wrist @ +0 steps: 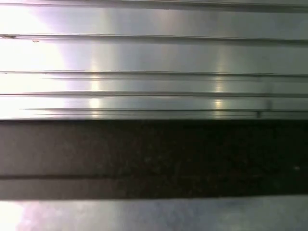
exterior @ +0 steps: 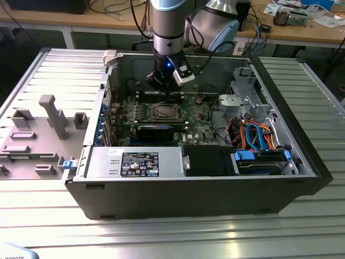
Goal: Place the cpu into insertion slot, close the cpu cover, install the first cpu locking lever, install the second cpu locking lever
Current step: 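Install the first cpu locking lever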
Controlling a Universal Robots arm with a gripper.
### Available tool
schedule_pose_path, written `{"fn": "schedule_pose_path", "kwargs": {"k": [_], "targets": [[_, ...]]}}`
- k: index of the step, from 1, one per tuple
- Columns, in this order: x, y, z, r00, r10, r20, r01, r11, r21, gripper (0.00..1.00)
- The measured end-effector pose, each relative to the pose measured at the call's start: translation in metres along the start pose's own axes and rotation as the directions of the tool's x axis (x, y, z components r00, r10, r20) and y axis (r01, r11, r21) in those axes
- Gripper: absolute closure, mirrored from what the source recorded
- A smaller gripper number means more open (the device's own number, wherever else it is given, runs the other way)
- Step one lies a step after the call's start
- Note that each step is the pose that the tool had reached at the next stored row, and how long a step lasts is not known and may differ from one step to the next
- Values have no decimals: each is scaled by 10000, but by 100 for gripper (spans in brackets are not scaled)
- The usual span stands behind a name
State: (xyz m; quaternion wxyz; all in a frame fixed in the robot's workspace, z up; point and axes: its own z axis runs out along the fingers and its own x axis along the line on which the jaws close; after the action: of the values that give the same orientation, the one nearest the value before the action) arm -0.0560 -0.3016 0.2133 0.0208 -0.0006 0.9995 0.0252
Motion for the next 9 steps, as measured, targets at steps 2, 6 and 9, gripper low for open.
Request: {"fn": "schedule_pose_path", "kwargs": {"k": [2, 6, 9], "targets": [[-23, -1, 12, 10000, 0, 0, 0, 10000, -1, 89], [-47, -2, 32, 10000, 1, 0, -1, 10000, 0, 89], [-54, -2, 42, 10000, 1, -1, -1, 10000, 1, 89]]}}
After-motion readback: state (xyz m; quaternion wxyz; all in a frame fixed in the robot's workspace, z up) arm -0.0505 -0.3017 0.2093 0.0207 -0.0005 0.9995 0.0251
